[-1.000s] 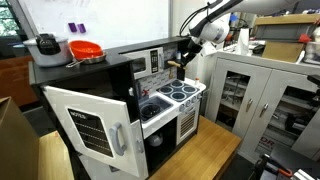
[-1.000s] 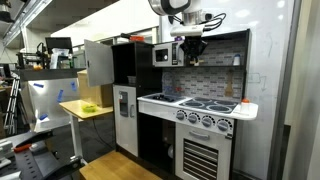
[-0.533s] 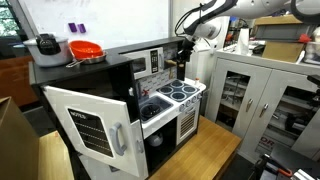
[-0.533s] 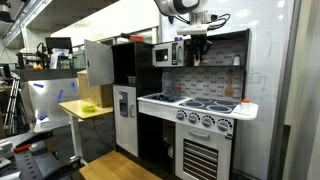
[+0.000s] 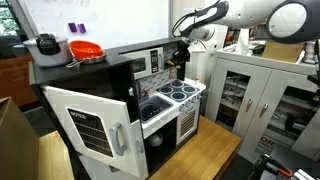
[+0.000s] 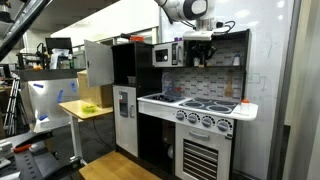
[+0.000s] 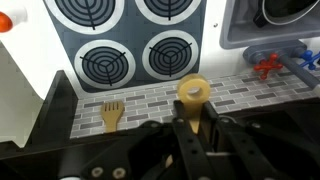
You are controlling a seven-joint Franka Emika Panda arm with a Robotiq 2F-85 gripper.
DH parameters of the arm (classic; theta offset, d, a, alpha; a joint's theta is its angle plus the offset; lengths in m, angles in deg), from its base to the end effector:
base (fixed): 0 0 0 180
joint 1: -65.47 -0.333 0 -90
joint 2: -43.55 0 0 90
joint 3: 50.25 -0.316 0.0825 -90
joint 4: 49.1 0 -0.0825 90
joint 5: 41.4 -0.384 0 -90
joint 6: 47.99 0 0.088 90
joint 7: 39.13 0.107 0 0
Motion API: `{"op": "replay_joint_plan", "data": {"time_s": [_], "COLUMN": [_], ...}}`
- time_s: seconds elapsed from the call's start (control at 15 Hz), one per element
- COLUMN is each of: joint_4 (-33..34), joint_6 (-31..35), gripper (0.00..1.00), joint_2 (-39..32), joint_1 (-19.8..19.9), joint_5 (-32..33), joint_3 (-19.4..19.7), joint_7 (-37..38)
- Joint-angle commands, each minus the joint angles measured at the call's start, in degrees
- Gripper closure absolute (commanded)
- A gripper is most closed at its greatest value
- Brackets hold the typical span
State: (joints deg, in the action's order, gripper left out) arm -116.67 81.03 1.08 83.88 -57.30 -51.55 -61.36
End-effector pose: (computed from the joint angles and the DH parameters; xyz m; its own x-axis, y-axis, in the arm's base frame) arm 0.7477 -0.2279 0.3849 0.9211 -0.0816 0.3807 -0.0305 -0.9899 -0.1383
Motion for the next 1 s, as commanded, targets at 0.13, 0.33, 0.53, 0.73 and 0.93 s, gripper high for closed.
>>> {"op": "replay_joint_plan", "data": {"time_s": [0.13, 0.33, 0.53, 0.73, 0.93], "joint_4": [10.5, 12.7, 13.1, 11.5, 9.4], "joint_6": [-7.2, -8.2, -8.1, -11.1, -15.0], "gripper": [0.48, 0.27, 0.05, 0.0, 0.0], "joint_2": [-5.9, -7.1, -6.8, -4.5, -1.4], "joint_1": [0.4, 0.4, -0.4, -2.0, -2.7], "joint_5": [1.1, 1.1, 0.8, 4.3, 8.6], "joint_3": [-0.3, -0.5, 0.5, 3.3, 5.7], "joint_7": [3.0, 3.0, 2.9, 6.8, 9.4]}}
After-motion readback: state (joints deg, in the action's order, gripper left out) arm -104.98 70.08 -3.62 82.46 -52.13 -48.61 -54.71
